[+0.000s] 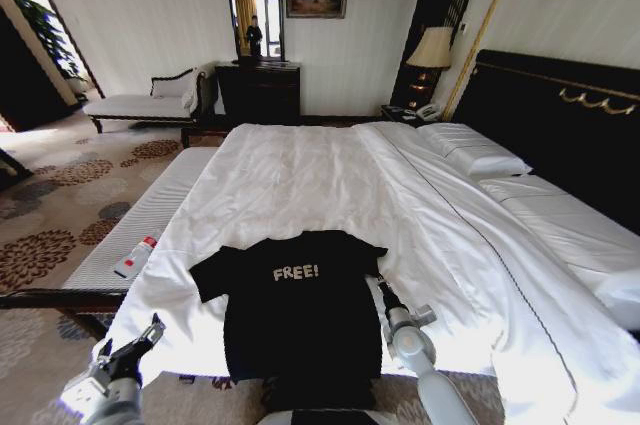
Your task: Fold the clothes on the bed.
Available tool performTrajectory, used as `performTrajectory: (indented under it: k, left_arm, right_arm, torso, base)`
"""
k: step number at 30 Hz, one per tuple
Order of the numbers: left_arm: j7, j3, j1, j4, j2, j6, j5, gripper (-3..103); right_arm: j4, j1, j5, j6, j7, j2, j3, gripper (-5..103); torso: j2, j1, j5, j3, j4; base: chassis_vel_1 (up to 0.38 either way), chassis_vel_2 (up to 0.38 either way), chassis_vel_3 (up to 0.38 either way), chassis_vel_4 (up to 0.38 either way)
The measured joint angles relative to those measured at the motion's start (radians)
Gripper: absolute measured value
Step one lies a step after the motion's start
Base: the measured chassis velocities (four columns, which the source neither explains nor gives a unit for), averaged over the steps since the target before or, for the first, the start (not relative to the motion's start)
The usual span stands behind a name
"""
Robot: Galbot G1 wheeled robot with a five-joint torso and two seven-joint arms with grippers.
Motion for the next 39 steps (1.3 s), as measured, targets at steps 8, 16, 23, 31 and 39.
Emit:
performTrajectory:
  k: [8,16,23,31,39]
  left_arm:
    - [-0.001,0.010,-0.006,0.010,0.000,0.000,0.005,100]
    - [-0.002,0.015,-0.007,0.011,0.001,0.000,0.007,100]
    - [-0.003,0.003,-0.005,0.011,0.005,0.000,0.004,100]
    - [-0.005,0.009,0.001,0.010,0.002,0.001,0.016,100]
    - [-0.016,0.014,0.004,-0.013,-0.005,0.008,0.029,100]
  right_arm:
    - [0.029,-0.061,-0.043,0.015,0.000,0.023,0.005,0]
    - [0.017,-0.063,-0.127,0.017,-0.012,0.019,0.006,5]
    - [0.075,-0.079,-0.213,0.039,-0.023,0.007,0.037,32]
    - [-0.058,0.059,-0.081,0.007,-0.051,-0.052,0.046,59]
    - [-0.325,0.247,0.011,-0.025,-0.222,-0.112,-0.019,91]
  torso:
    - [0.000,0.000,0.0001,0.000,0.0000]
    - [0.000,0.000,0.0001,0.000,0.0000]
    - [0.000,0.000,0.0001,0.000,-0.0001]
    - [0.000,0.000,0.0003,0.000,0.0002]
    - [0.000,0.000,0.0002,0.000,0.0001]
  base:
    - [0.000,0.000,0.000,0.000]
    - [0.000,0.000,0.000,0.000]
    - [0.000,0.000,0.000,0.000]
    - [0.000,0.000,0.000,0.000]
    - [0.000,0.000,0.000,0.000]
